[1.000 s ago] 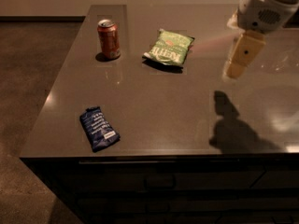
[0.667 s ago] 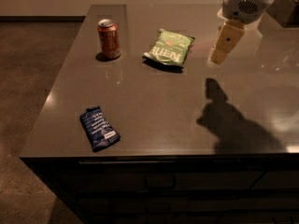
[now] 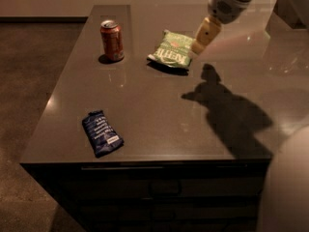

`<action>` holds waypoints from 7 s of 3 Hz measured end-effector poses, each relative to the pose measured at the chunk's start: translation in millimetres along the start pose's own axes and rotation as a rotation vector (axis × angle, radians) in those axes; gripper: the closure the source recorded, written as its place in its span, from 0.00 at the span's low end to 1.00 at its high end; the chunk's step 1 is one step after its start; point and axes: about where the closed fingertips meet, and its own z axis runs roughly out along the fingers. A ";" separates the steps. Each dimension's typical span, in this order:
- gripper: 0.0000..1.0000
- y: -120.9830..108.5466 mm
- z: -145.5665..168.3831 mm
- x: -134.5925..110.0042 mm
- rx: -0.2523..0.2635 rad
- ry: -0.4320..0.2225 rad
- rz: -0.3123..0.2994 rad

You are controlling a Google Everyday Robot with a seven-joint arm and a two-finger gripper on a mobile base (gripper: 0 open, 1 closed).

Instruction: Move green jalapeno chip bag near rxbar blueberry

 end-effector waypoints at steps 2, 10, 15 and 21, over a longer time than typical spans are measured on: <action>0.00 -4.5 59.7 -23.6 -0.039 -0.015 0.158; 1.00 0.7 84.1 -43.1 -0.034 -0.083 0.175; 1.00 168.3 7.5 -21.1 -0.352 -0.174 -0.469; 0.00 254.5 41.5 -53.9 -0.499 -0.145 -0.756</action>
Offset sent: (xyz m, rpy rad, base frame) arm 0.0501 0.0488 -0.0649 0.1249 0.1113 -0.1894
